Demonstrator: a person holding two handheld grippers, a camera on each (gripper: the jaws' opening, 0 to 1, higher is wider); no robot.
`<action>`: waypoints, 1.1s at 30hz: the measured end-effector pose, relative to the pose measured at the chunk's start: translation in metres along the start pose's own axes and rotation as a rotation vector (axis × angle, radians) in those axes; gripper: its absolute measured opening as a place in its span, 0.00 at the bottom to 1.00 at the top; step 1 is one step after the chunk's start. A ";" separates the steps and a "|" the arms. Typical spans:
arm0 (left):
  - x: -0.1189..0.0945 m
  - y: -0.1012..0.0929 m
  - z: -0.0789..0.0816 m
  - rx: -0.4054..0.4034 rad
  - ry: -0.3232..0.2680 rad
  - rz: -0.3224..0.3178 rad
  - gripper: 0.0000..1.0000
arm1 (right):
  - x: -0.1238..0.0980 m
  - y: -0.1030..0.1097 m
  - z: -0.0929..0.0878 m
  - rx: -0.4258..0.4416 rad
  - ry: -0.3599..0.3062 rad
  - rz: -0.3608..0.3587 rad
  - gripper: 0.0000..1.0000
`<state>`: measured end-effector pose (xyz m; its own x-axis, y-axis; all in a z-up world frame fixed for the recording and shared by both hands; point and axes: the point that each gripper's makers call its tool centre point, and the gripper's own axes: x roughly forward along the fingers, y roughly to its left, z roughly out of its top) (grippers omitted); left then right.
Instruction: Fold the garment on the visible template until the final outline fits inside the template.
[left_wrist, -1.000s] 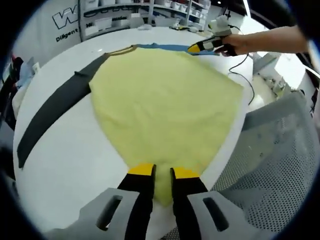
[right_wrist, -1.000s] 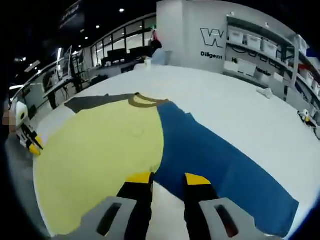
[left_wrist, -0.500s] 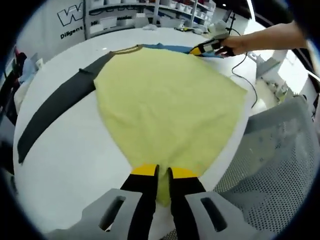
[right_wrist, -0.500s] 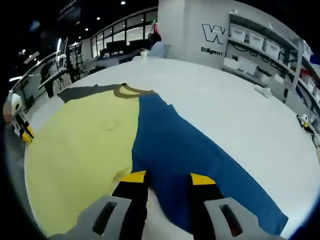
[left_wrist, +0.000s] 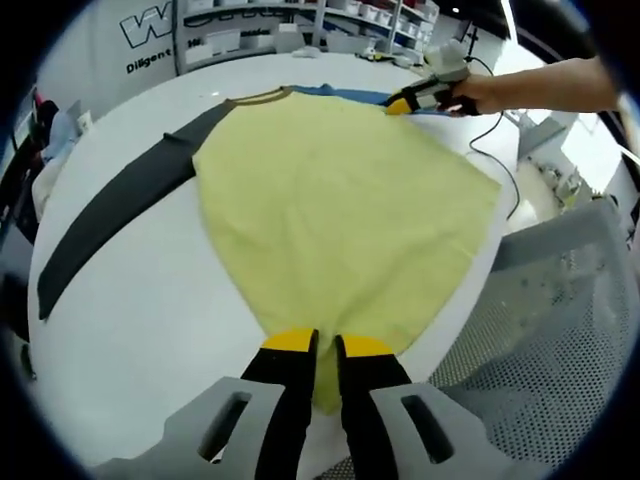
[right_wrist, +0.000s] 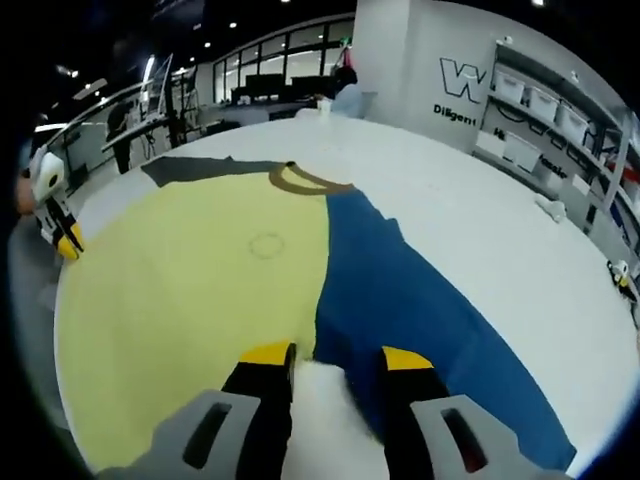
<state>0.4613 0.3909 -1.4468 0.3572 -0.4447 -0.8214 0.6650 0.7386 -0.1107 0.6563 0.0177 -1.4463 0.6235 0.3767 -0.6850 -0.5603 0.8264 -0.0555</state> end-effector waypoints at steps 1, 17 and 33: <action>0.000 0.000 0.000 -0.002 -0.001 0.001 0.10 | -0.001 0.000 0.001 -0.012 0.004 -0.001 0.35; 0.002 0.089 0.098 0.034 -0.163 0.101 0.22 | -0.001 0.040 0.031 -0.088 -0.043 0.068 0.29; 0.050 0.188 0.115 0.166 -0.011 0.182 0.18 | -0.012 0.130 -0.004 -0.299 0.023 0.240 0.47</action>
<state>0.6798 0.4496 -1.4439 0.4876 -0.3178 -0.8132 0.6874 0.7140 0.1332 0.5735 0.1193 -1.4488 0.4450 0.5322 -0.7202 -0.8251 0.5563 -0.0987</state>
